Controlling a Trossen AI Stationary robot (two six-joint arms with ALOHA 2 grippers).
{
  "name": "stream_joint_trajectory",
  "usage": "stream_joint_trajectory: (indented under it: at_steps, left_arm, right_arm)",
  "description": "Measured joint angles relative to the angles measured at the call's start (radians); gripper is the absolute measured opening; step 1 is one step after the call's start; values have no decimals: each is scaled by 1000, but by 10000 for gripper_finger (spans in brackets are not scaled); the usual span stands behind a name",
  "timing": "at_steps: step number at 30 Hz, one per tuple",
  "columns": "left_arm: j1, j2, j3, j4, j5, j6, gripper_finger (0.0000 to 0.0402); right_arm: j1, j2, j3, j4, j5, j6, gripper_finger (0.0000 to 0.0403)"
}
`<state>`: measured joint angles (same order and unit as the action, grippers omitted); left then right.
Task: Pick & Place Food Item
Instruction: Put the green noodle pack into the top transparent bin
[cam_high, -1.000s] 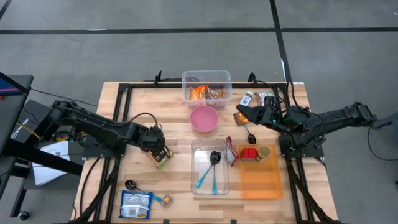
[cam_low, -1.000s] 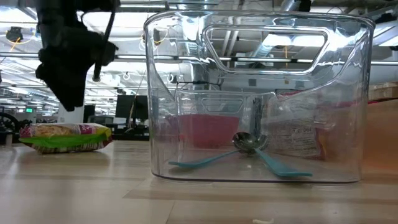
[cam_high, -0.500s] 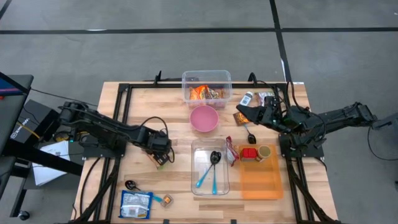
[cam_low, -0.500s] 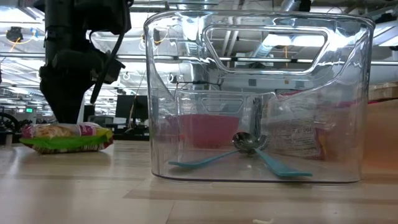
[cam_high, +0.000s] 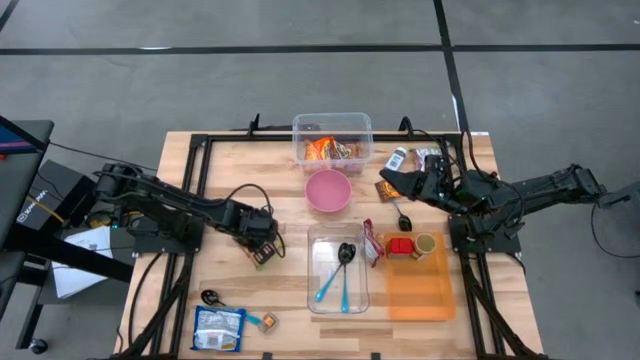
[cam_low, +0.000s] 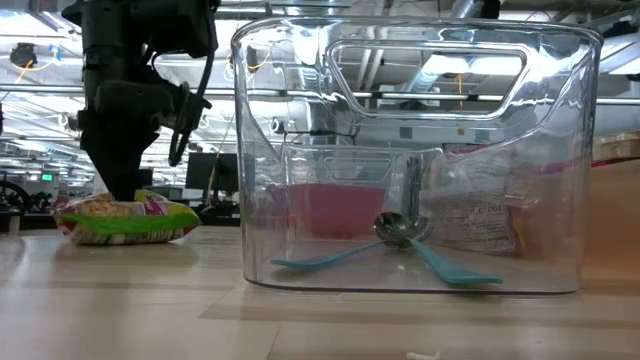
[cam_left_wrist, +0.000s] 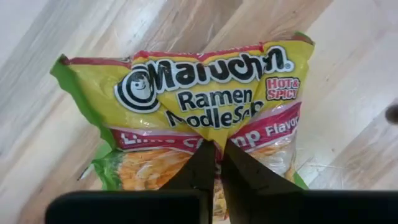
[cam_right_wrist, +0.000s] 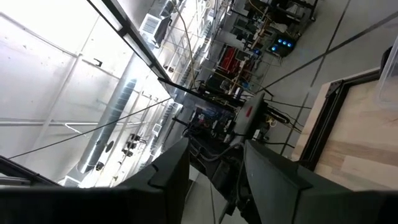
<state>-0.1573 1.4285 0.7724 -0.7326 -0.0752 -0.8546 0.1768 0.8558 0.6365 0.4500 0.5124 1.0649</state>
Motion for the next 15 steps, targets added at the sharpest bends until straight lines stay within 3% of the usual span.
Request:
stream_joint_trajectory:
  at_steps: [15]
  left_arm:
    - [12, -207, 9, -4, 6, 181, 1]
  right_arm:
    - [-10, 0, 0, 1, -14, -3, 147]
